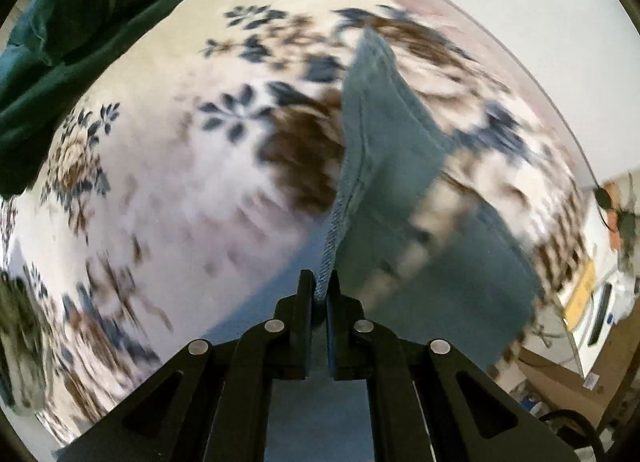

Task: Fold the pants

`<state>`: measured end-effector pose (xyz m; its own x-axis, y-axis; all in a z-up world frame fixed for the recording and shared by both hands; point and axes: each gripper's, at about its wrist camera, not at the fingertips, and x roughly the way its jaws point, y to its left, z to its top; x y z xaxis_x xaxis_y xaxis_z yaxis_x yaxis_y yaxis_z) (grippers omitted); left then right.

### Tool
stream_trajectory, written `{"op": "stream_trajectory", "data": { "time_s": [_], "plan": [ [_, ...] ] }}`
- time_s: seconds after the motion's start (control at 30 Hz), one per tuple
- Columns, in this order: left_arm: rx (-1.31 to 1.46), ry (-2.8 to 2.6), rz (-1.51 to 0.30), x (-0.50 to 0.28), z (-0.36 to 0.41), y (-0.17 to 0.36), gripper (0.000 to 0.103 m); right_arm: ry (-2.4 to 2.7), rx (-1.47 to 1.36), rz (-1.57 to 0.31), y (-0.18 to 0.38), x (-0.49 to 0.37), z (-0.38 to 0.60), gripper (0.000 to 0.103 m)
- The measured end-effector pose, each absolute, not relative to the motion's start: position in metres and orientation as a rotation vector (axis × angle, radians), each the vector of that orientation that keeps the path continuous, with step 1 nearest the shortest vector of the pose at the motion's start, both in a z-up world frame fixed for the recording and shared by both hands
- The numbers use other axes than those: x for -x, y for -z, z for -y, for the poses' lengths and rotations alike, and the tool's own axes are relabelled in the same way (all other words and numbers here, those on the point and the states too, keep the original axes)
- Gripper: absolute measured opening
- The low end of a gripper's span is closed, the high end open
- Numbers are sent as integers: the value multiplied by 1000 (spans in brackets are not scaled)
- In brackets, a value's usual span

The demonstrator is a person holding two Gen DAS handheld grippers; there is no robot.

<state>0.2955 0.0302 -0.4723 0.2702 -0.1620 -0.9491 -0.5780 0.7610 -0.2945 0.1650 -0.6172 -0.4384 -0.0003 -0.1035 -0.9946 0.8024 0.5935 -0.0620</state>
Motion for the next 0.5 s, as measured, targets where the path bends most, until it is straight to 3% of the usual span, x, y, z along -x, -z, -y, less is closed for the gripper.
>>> {"op": "stream_trajectory", "data": {
  "time_s": [0.27, 0.3, 0.33, 0.37, 0.4, 0.47, 0.5],
  "plan": [
    [868, -315, -1480, -159, -63, 535, 9, 860, -671, -1490, 466, -39, 615, 9],
    [884, -315, -1486, -149, -65, 539, 9, 833, -705, -1508, 474, -30, 614, 18],
    [908, -310, -1487, -137, -70, 540, 9, 809, -749, -1522, 480, -21, 612, 37],
    [920, -305, -1487, -130, -76, 540, 12, 789, -802, -1515, 482, -12, 610, 45],
    [923, -305, -1482, -126, -79, 539, 18, 765, -854, -1490, 483, -5, 607, 57],
    [951, -307, -1427, -112, -91, 532, 31, 723, -922, -1438, 480, 4, 598, 64],
    [949, -320, -1405, -110, -95, 531, 45, 697, -943, -1425, 480, 8, 592, 64]
  ]
}}
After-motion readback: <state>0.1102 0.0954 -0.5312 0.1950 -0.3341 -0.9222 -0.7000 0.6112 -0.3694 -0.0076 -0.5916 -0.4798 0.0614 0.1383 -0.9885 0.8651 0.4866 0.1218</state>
